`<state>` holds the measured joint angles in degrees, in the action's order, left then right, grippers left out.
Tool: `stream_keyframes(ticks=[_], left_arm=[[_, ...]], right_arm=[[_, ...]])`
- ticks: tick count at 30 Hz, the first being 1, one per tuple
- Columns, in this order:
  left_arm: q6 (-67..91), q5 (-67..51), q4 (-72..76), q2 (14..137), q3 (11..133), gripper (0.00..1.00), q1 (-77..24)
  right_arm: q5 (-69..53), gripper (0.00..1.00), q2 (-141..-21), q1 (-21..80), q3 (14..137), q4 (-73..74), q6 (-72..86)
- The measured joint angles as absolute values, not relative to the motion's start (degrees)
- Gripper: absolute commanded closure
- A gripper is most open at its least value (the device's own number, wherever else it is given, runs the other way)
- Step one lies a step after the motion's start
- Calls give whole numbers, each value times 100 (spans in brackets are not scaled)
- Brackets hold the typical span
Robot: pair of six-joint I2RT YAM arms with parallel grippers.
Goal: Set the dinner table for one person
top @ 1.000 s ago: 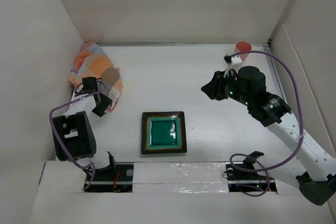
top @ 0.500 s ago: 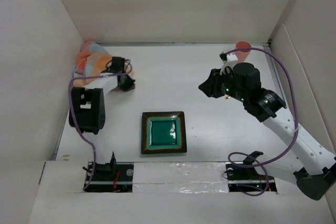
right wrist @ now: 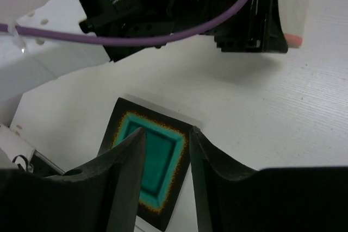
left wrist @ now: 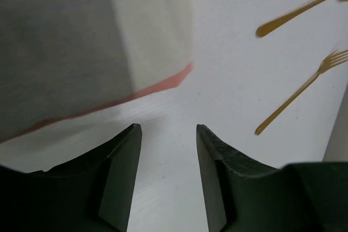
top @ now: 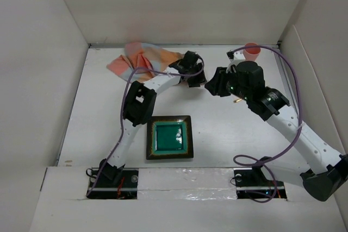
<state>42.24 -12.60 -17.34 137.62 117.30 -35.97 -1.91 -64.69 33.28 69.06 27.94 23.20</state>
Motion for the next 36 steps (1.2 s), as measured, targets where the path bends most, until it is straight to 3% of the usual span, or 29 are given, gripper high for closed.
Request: stream_keyframes(ticks=[4, 9, 10, 13, 16, 18, 19, 21, 25, 34, 36], left_arm=[[4222, -1243, -1651, 13109, 10538, 56, -3476], [4281, -775, -1310, 11244, 8805, 56, -2606], [4322, -687, -1162, 10849, 8584, 56, -2346], [4482, -600, -635, 10038, 8239, 56, -1577], [4560, -539, -224, 9983, 8259, 56, -1031], [4554, -502, -204, 10296, 8423, 57, -937], [4550, -502, -204, 10516, 8534, 57, -939], [4550, -504, -285, 11083, 8777, 57, -1007], [4654, -386, -436, 11784, 8962, 58, -1079], [4748, 242, -906, 12457, 10221, 61, -1009], [4751, 301, -840, 12492, 10298, 66, -1000]], right_arm=[[40, 100, -6608, 3127, 6888, 2650, 2552], [84, 99, -6923, 2659, 6661, 2130, 2884], [84, 87, -7048, 2598, 6639, 2058, 2945], [84, 65, -7507, 2427, 6619, 1796, 3142], [67, 56, -8014, 2305, 6615, 1573, 3288], [60, 56, -8300, 2279, 6615, 1446, 3391], [3, 62, -8403, 2250, 6615, 1339, 3489], [-34, 64, -8593, 2213, 6615, 1286, 3529], [-139, 94, -8790, 2167, 6624, 1212, 3629], [-233, 92, -8853, 2051, 6608, 1194, 3645], [-268, 91, -8853, 2032, 6604, 1199, 3636]])
